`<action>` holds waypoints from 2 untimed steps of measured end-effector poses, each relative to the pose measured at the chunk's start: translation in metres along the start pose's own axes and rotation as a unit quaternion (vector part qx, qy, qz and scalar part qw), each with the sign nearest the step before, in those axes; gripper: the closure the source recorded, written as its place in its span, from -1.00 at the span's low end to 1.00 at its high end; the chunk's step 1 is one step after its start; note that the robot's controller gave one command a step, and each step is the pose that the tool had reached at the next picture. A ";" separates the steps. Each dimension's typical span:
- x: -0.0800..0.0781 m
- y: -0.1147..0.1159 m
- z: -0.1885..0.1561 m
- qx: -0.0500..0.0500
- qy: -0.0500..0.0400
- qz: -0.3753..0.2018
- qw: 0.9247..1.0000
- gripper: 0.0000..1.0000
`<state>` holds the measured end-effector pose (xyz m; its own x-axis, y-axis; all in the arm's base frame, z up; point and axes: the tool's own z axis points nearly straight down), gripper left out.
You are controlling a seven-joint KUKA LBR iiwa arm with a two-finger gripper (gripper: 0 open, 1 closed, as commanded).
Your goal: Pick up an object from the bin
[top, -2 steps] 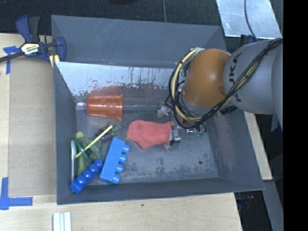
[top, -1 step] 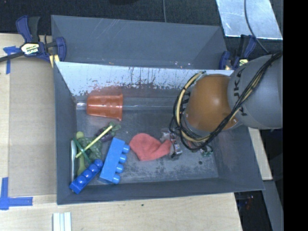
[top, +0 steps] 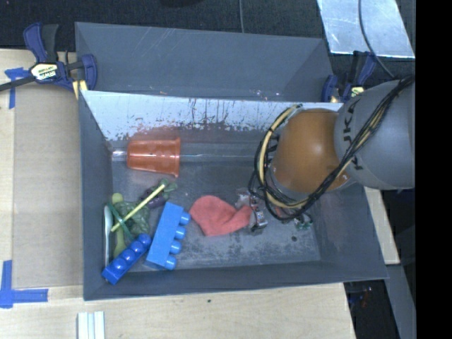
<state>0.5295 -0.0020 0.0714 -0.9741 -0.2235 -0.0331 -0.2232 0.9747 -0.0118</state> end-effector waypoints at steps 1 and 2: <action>-0.012 -0.017 -0.069 0.000 0.002 0.011 1.000 1.00; -0.018 -0.041 -0.144 -0.001 0.003 0.037 0.999 1.00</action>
Offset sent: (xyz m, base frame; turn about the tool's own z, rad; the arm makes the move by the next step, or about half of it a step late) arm 0.0316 -0.0627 0.2320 0.1386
